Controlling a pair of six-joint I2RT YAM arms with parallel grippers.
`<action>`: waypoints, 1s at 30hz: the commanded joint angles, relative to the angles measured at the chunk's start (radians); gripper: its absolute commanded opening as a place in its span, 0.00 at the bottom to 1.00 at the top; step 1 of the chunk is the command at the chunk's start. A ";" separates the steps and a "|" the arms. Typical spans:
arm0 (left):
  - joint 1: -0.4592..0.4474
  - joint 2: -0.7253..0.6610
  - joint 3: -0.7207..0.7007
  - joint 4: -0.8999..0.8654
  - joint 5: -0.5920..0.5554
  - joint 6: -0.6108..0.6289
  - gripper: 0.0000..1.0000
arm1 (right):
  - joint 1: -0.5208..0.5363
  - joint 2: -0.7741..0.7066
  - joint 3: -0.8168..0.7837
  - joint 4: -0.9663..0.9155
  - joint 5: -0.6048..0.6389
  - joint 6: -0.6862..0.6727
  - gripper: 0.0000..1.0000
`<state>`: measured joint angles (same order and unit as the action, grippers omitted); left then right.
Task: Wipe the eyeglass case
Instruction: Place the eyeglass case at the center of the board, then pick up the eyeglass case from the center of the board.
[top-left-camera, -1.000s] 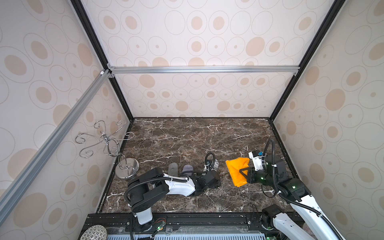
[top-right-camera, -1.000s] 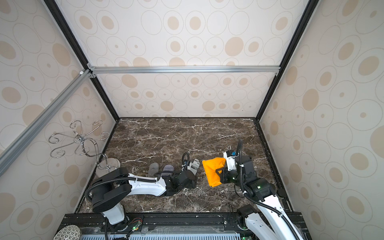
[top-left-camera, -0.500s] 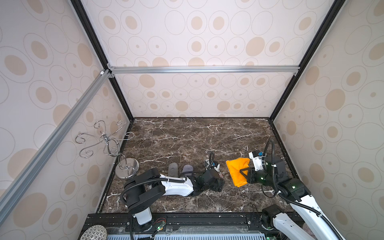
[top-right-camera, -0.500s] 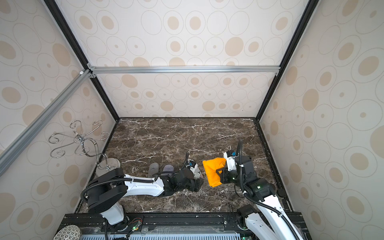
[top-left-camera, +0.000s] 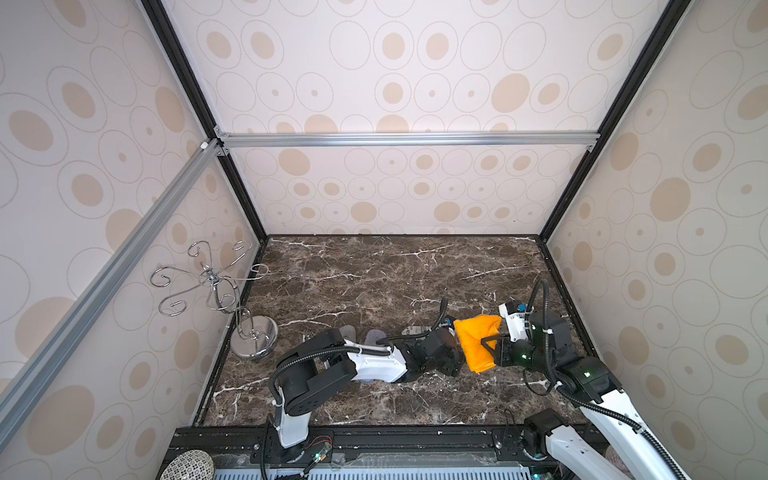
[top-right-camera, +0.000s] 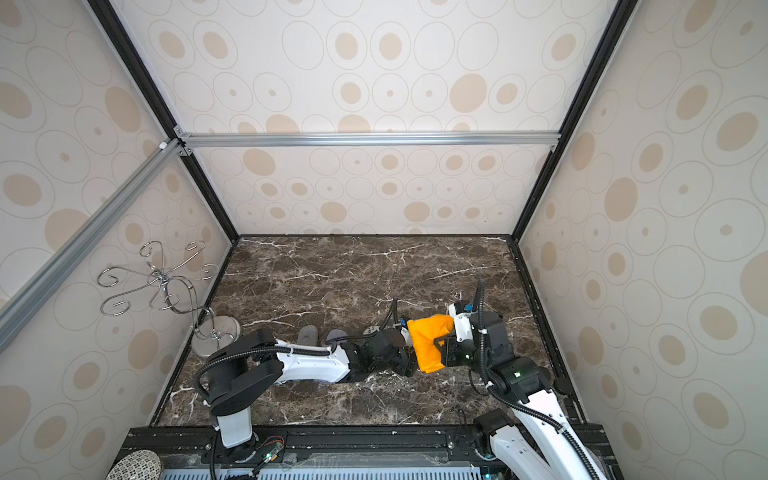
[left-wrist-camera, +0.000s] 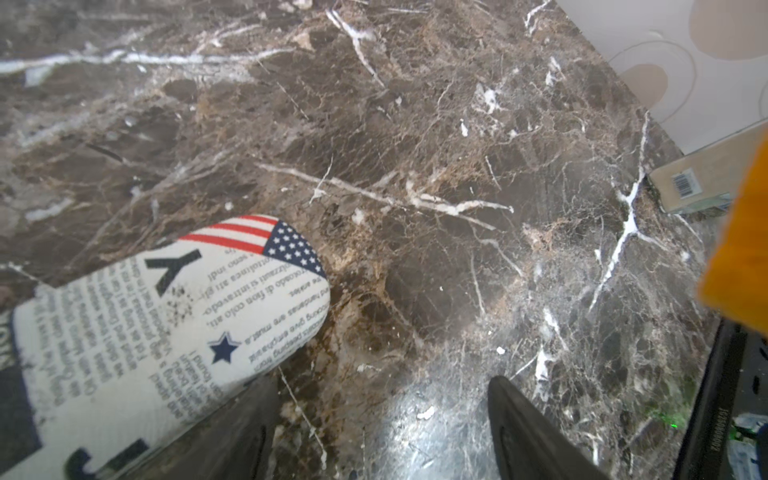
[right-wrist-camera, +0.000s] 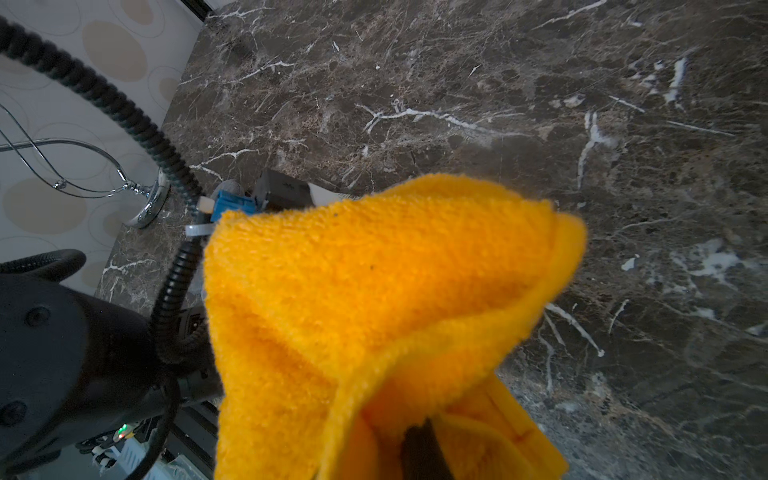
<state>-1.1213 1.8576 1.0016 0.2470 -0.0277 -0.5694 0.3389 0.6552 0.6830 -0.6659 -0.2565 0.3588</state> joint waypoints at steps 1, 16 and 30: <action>0.006 -0.065 0.008 -0.024 -0.018 0.085 0.79 | -0.002 0.000 -0.008 0.003 0.015 0.007 0.00; 0.192 -0.174 0.011 -0.264 0.070 0.542 0.89 | -0.002 -0.009 -0.004 0.002 0.008 0.003 0.00; 0.317 -0.036 0.118 -0.320 0.208 0.679 0.97 | -0.002 0.024 -0.004 0.010 -0.024 -0.010 0.00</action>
<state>-0.8242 1.8095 1.0805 -0.0406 0.0940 0.0437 0.3389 0.6853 0.6830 -0.6651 -0.2638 0.3565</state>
